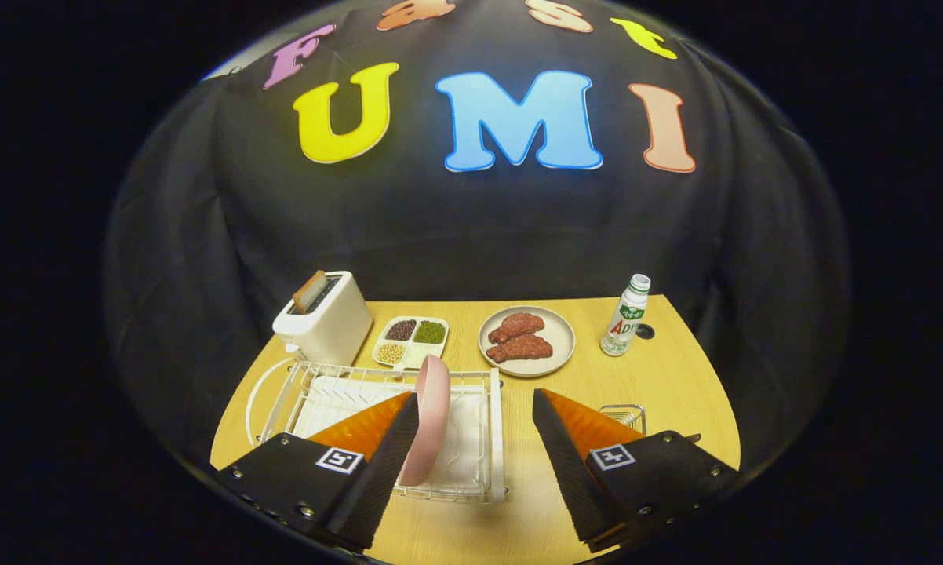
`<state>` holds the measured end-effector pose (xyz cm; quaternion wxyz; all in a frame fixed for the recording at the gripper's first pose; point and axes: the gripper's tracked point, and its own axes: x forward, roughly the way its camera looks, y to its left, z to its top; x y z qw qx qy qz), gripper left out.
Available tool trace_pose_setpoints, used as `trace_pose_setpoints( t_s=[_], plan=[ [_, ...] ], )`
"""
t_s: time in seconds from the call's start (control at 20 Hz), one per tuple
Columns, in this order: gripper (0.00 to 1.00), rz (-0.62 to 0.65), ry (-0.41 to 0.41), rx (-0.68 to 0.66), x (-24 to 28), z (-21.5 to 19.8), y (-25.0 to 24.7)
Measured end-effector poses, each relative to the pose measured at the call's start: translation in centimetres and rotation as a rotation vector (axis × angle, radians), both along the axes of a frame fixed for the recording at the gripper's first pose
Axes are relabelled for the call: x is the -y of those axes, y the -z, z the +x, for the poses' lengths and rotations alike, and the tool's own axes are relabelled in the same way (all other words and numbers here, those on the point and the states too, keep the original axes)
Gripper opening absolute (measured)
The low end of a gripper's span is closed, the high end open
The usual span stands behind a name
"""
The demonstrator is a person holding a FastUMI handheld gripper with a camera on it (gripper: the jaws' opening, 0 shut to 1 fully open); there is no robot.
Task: Take the plate from the dish rack, then take the spoon from the basket and place it into the plate.
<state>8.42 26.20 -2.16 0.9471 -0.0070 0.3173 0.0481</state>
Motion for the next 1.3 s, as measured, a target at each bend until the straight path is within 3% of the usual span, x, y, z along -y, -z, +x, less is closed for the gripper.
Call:
trace_pose_setpoints(
  t_s=[0.3,0.4,0.55,0.7,0.75,0.8,0.85,1.05,1.3],
  plan=[
    [0.9,-0.121,0.085,-0.078,-2.5,2.1,4.1],
    [0.77,-0.143,0.132,-0.115,-2.8,2.4,5.8],
    [0.76,-0.206,0.196,-0.174,-2.2,2.7,7.9],
    [0.44,-0.24,0.245,-0.231,-2.0,2.0,9.9],
    [0.3,-0.235,0.261,-0.206,-2.7,1.8,8.3],
    [0.3,-0.235,0.258,-0.19,-3.1,2.2,8.7],
    [0.22,-0.266,0.263,-0.177,-3.7,2.2,8.5],
    [0.21,-0.43,0.29,-0.11,-5.6,1.8,7.7],
    [0.2,-0.511,0.301,0.005,-6.5,2.9,3.9]
  ],
)
